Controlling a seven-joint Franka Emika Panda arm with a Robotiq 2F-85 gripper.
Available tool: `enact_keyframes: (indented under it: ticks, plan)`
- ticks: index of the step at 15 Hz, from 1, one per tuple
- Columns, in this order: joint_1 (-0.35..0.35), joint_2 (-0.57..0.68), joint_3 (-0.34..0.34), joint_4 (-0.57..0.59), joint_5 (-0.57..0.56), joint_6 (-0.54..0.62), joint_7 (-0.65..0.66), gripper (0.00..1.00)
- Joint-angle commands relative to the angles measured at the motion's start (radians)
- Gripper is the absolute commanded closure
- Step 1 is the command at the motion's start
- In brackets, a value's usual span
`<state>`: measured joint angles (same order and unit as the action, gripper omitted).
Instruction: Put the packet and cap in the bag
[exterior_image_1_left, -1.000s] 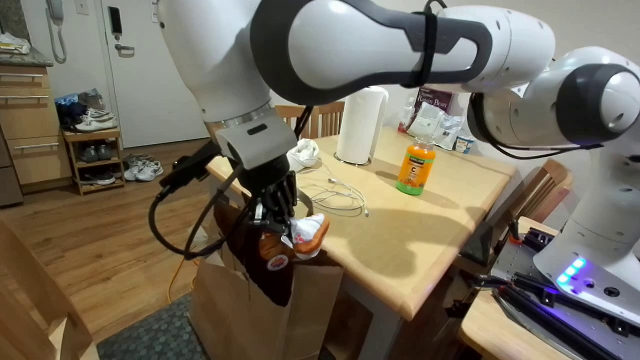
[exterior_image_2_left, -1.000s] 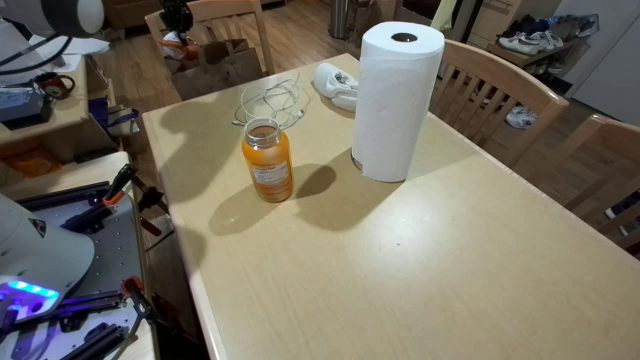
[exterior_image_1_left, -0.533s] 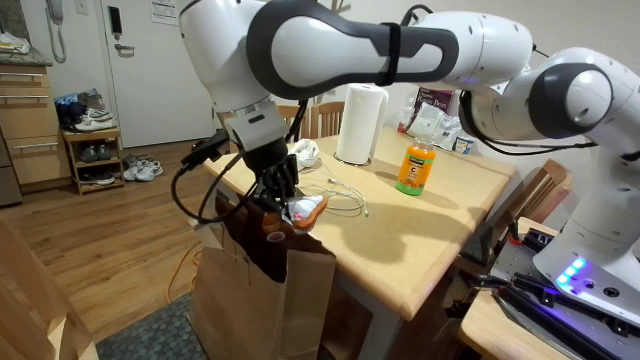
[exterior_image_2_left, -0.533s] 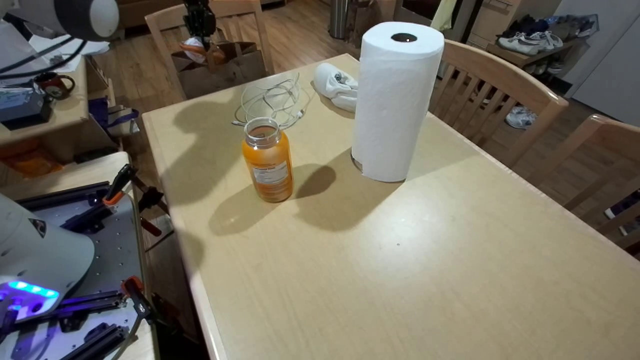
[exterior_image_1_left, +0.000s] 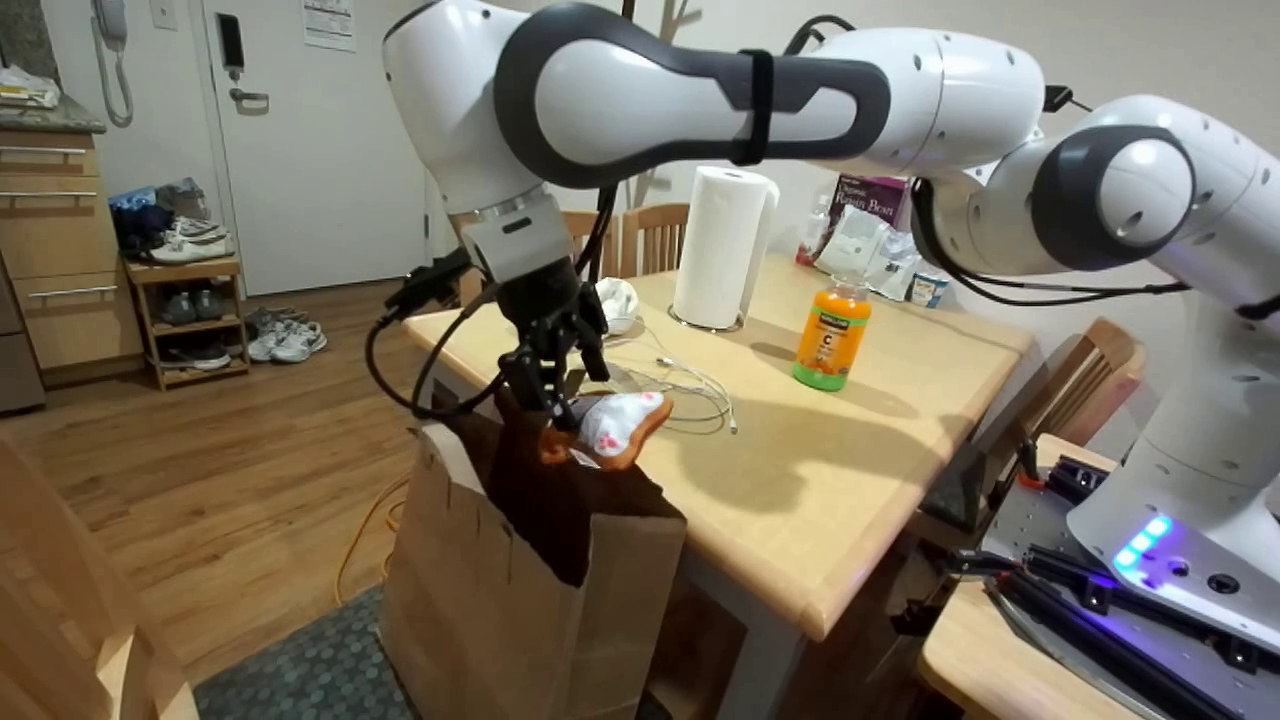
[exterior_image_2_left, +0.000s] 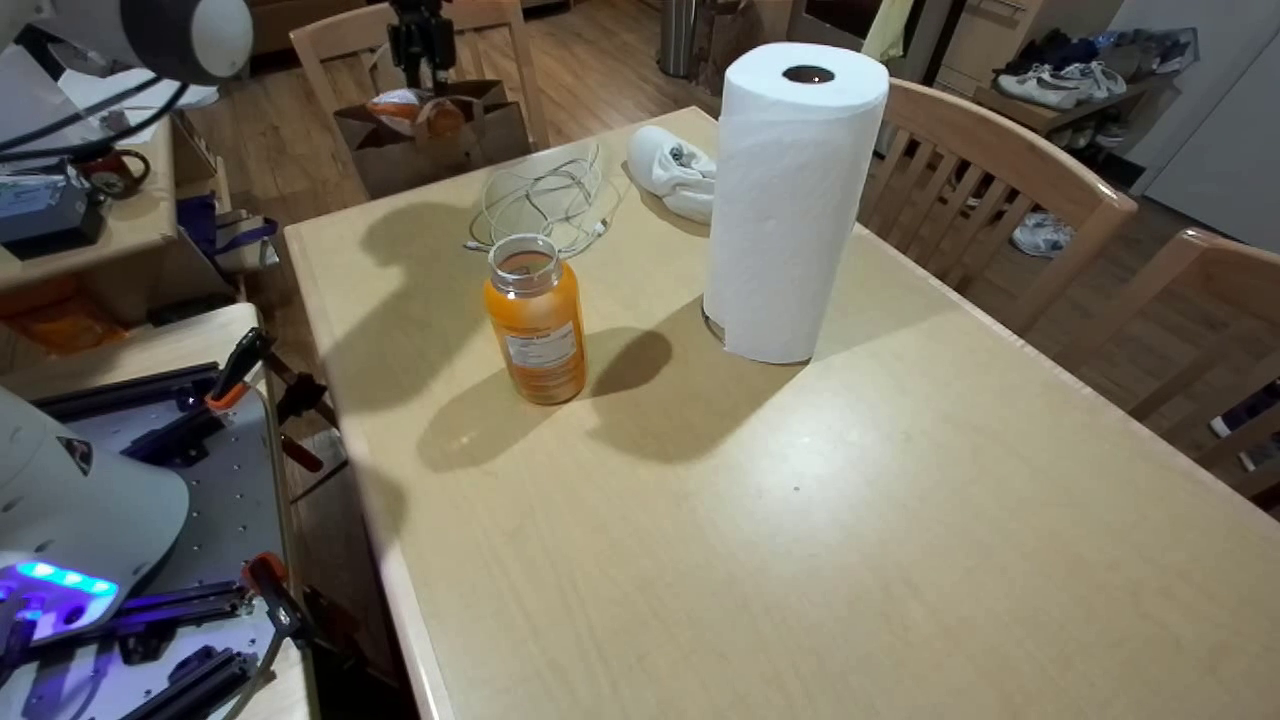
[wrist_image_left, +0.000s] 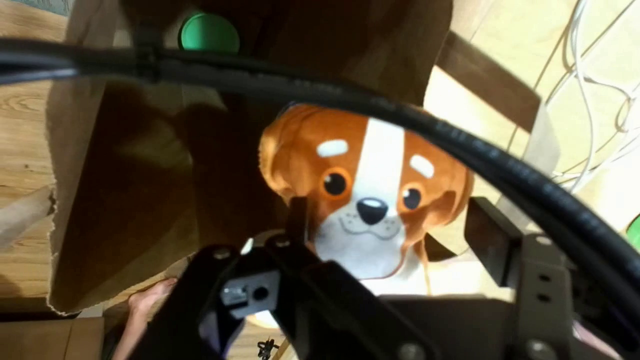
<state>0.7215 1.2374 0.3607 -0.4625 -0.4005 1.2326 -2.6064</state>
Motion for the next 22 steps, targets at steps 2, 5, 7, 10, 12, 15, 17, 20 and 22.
enact_keyframes:
  ticks: [2, 5, 7, 10, 12, 15, 17, 20, 22]
  plan:
    - [-0.012, -0.009, 0.056, -0.012, 0.021, 0.014, 0.000, 0.00]
    - [-0.007, 0.000, 0.058, 0.006, 0.031, 0.002, 0.003, 0.00]
    - [0.041, 0.010, -0.079, 0.063, 0.127, -0.025, 0.023, 0.00]
    - [0.060, 0.003, -0.184, 0.116, 0.167, -0.039, 0.148, 0.00]
    - [0.066, -0.006, -0.232, 0.147, 0.175, -0.044, 0.224, 0.00]
    - [0.053, -0.089, -0.277, 0.080, 0.185, -0.014, 0.357, 0.00]
    - [0.029, -0.124, -0.288, 0.084, 0.201, -0.017, 0.432, 0.00]
    - [-0.026, -0.161, -0.320, 0.079, 0.190, -0.008, 0.512, 0.00]
    - [-0.012, -0.165, -0.322, 0.061, 0.174, 0.002, 0.485, 0.00]
